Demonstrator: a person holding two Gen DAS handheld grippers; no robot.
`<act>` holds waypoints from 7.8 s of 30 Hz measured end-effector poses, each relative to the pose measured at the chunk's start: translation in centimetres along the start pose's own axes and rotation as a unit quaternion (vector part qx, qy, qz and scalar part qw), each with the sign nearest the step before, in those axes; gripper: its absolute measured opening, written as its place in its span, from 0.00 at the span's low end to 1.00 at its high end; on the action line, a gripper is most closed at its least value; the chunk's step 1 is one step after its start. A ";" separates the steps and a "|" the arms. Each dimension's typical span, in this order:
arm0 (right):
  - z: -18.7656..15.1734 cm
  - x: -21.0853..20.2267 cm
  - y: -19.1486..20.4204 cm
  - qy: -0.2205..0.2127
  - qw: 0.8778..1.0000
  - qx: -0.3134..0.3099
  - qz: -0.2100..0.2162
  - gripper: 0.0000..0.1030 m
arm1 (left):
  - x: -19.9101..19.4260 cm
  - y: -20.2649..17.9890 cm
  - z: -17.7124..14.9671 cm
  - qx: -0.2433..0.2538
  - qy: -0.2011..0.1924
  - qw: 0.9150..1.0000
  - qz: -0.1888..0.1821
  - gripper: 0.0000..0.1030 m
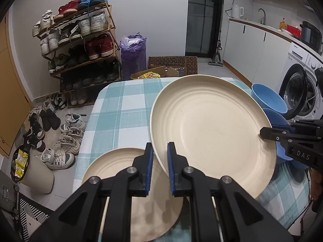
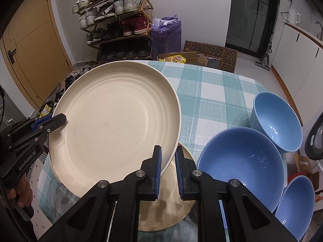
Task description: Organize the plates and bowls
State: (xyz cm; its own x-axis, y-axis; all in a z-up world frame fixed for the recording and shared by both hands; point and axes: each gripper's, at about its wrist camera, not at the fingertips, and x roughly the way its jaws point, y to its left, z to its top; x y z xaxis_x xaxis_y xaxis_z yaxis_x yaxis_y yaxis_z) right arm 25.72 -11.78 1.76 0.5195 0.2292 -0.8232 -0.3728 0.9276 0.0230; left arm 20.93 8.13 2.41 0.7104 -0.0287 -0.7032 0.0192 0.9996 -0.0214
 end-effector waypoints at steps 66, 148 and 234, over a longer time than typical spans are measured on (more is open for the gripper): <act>-8.4 4.0 -1.6 0.039 0.998 0.026 -0.051 0.14 | 6.3 -4.6 -6.1 0.065 0.062 0.996 0.006 0.13; -5.4 -2.9 5.3 -0.103 0.991 -0.089 0.004 0.99 | -1.9 1.3 -7.3 -0.011 -0.014 1.000 0.019 0.80; 0.9 15.1 16.8 0.064 0.974 -0.200 0.078 0.91 | 3.6 12.8 -13.6 -0.158 0.054 0.984 0.055 0.88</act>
State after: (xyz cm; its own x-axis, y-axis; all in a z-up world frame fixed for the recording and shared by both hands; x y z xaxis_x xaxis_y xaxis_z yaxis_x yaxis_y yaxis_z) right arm 27.99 7.55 -9.81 0.3420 0.2968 -0.8916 -0.7235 0.6886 -0.0483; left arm 14.22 20.82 -10.06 0.6168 0.0620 -0.7847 -0.2848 0.9469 -0.1491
